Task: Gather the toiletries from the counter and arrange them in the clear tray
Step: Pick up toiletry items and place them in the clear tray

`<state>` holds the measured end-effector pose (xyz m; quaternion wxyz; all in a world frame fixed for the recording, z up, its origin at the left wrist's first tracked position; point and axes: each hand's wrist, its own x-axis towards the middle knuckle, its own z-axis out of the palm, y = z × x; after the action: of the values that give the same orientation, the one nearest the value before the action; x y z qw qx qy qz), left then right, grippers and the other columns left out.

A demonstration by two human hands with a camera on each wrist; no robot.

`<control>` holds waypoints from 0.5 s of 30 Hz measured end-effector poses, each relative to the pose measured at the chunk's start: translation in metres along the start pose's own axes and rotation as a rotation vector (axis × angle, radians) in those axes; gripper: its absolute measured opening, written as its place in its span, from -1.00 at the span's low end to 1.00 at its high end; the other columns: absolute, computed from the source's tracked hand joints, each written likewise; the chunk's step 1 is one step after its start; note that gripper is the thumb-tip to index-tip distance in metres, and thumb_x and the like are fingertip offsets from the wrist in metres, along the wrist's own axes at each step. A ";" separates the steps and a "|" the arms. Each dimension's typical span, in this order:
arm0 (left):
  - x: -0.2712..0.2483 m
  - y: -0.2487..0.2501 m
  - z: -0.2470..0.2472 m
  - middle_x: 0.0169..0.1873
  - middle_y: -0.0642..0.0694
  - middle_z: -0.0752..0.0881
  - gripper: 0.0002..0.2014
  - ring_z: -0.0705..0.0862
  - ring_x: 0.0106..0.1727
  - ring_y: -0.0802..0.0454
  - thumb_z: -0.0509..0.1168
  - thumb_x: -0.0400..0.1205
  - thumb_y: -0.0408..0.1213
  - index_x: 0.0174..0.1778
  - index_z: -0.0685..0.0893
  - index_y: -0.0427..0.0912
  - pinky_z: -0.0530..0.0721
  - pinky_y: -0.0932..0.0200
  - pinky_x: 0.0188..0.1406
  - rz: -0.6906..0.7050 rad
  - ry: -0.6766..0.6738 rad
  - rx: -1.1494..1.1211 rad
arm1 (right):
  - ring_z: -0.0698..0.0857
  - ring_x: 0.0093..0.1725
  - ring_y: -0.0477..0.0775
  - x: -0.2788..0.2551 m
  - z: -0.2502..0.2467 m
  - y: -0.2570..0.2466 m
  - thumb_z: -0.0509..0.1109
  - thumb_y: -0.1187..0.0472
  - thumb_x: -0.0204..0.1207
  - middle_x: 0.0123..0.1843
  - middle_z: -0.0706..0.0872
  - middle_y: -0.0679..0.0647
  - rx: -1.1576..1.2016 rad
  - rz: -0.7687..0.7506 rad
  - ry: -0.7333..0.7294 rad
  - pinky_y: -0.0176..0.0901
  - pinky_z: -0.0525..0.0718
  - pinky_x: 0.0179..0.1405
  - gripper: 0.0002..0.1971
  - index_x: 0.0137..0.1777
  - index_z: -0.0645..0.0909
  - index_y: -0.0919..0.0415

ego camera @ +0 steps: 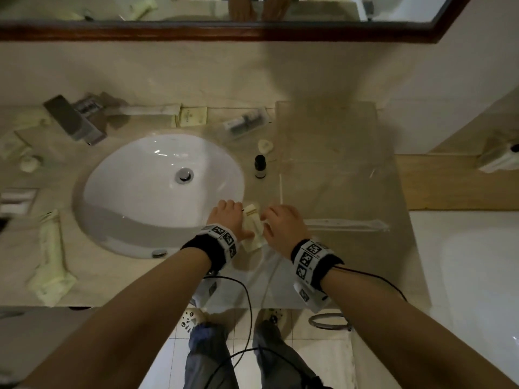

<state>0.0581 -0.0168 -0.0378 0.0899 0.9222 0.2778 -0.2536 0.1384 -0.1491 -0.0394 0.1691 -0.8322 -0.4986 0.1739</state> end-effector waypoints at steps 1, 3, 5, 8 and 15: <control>0.001 0.000 0.000 0.36 -0.20 0.45 -0.26 0.38 0.40 -0.19 0.36 0.45 0.17 0.42 0.36 -0.21 0.41 -0.01 0.39 -0.011 -0.010 -0.013 | 0.67 0.01 0.24 -0.002 0.002 -0.002 0.35 0.30 0.35 0.00 0.71 0.17 -0.012 0.012 0.005 0.08 0.50 0.22 -0.82 -0.04 0.63 0.24; 0.004 -0.001 -0.001 0.33 -0.22 0.46 -0.25 0.39 0.37 -0.20 0.39 0.42 0.20 0.37 0.39 -0.23 0.42 0.00 0.38 -0.033 -0.028 -0.025 | 0.71 -0.08 0.24 -0.007 0.009 -0.003 0.42 0.32 0.23 -0.09 0.73 0.15 -0.032 0.037 0.035 0.08 0.58 0.16 -0.81 -0.12 0.64 0.22; 0.004 -0.004 -0.005 0.29 -0.21 0.48 -0.28 0.40 0.35 -0.20 0.39 0.41 0.20 0.33 0.42 -0.23 0.43 -0.01 0.35 -0.025 -0.030 -0.015 | 0.73 -0.08 0.20 -0.011 0.014 -0.002 0.47 0.30 0.19 -0.09 0.73 0.11 -0.073 0.047 0.075 0.04 0.59 0.15 -0.77 -0.11 0.65 0.19; 0.000 -0.004 -0.011 0.23 -0.24 0.54 -0.51 0.46 0.30 -0.22 0.31 0.55 0.00 0.25 0.46 -0.27 0.47 -0.02 0.26 0.042 -0.016 -0.069 | 0.61 0.23 0.21 -0.013 0.016 -0.004 0.36 0.19 0.40 0.20 0.66 0.13 -0.058 0.079 0.035 0.05 0.35 0.39 -0.65 0.21 0.58 0.20; -0.006 0.010 -0.055 -0.07 -0.24 0.60 -0.72 0.58 -0.08 -0.15 0.27 0.58 -0.24 0.16 0.49 -0.27 0.47 0.13 -0.13 0.090 0.012 -0.590 | 0.57 0.25 0.19 0.006 -0.015 -0.016 0.23 -0.04 0.56 0.28 0.60 0.16 0.344 0.397 0.018 0.00 0.40 0.33 -0.53 0.39 0.41 0.20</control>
<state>0.0831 -0.0110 0.0127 0.3636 0.8690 0.2990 -0.1525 0.1358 -0.1383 -0.0199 0.2748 -0.8743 -0.2871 0.2786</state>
